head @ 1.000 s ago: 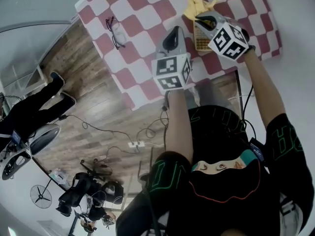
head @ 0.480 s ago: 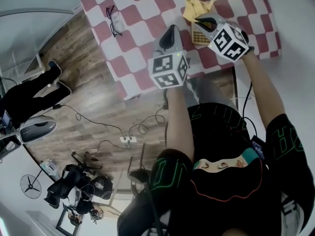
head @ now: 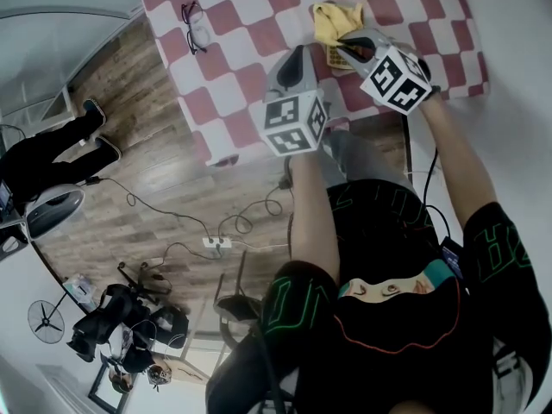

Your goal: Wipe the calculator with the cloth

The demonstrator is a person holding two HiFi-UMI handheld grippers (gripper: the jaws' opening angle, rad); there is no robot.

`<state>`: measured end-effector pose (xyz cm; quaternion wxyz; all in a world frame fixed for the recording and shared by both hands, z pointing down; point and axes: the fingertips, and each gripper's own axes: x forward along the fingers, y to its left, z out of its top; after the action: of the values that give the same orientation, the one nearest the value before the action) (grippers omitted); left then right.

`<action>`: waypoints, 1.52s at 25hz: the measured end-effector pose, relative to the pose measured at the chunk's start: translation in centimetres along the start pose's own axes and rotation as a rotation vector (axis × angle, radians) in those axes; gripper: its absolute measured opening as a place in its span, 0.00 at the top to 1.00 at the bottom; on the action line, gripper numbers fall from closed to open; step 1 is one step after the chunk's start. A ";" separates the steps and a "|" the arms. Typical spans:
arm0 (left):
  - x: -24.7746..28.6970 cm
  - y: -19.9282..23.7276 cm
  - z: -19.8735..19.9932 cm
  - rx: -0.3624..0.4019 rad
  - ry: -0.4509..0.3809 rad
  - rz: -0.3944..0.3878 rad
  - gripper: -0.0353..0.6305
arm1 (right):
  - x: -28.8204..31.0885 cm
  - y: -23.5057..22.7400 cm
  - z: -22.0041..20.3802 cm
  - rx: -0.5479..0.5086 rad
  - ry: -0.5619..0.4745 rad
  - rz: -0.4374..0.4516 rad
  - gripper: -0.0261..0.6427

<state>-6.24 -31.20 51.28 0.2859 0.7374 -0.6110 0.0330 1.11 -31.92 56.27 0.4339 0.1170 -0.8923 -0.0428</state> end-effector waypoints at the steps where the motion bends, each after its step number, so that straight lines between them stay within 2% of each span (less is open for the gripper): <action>1: -0.2 -0.2 -0.1 -0.002 -0.002 0.002 0.93 | -0.1 0.3 0.0 0.001 -0.002 0.005 0.91; 14: -2.6 -1.3 -0.9 -0.018 -0.046 0.044 0.93 | -1.8 4.4 -1.1 -0.001 -0.024 0.090 0.91; 22: -3.9 -1.5 0.1 0.020 -0.071 0.075 0.93 | -2.1 7.3 -1.3 -0.005 -0.009 0.191 0.91; 26: -4.6 -1.5 1.7 0.049 -0.099 0.090 0.93 | -3.6 7.9 -0.5 0.072 -0.053 0.239 0.91; 29: -4.7 -1.4 3.4 0.074 -0.128 0.093 0.93 | -5.1 5.8 1.9 0.149 -0.151 0.196 0.91; 33: -4.4 -2.8 5.7 0.118 -0.170 0.070 0.93 | -7.8 1.9 4.1 0.208 -0.259 0.075 0.91; 35: -3.9 -3.5 7.0 0.151 -0.190 0.056 0.93 | -9.4 -0.4 5.0 0.283 -0.343 0.009 0.91; 38: -3.5 -4.9 9.3 0.288 -0.192 0.052 0.93 | -12.4 -4.2 5.3 0.475 -0.493 -0.095 0.91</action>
<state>-5.39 -31.93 40.23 0.1166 0.7545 -0.6434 0.0569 5.07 -33.08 42.71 0.1633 0.2424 -0.9489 0.1190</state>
